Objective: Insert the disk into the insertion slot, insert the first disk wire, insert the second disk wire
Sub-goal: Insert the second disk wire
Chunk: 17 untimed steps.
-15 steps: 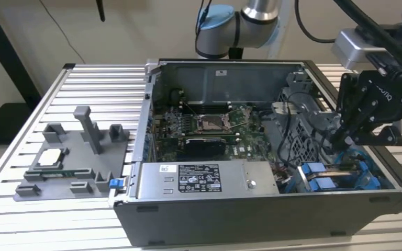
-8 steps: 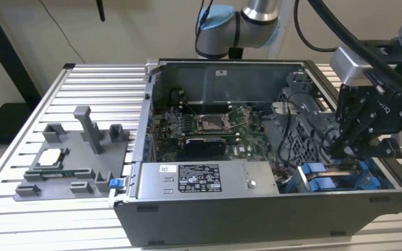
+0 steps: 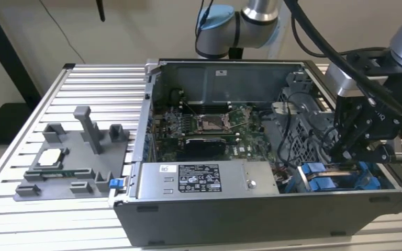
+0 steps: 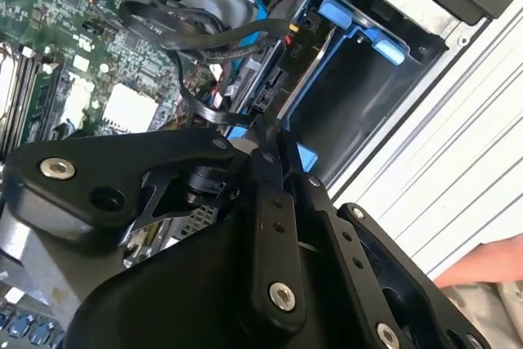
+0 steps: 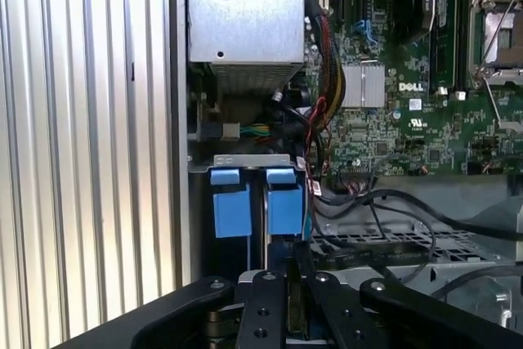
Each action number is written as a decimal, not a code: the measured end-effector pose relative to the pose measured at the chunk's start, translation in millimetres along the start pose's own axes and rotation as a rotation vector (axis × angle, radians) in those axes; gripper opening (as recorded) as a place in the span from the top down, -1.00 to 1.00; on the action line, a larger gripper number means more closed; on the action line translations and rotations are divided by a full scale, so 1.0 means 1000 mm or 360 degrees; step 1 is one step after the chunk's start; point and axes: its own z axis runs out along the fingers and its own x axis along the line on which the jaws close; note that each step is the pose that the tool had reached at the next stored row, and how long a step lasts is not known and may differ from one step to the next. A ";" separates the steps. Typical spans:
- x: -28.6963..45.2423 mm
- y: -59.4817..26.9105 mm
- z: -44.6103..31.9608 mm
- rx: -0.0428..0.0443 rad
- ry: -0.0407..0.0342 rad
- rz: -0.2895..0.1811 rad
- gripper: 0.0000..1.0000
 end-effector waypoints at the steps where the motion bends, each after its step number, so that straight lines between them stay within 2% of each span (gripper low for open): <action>1: -0.0003 0.0000 0.0010 0.0009 0.0000 -0.0002 1.00; 8: -0.0035 0.0001 0.0071 0.0076 -0.0003 -0.0010 1.00; 9: -0.0035 0.0000 0.0075 0.0080 -0.0003 -0.0011 1.00; 17: -0.0035 0.0001 0.0074 0.0085 -0.0004 -0.0011 1.00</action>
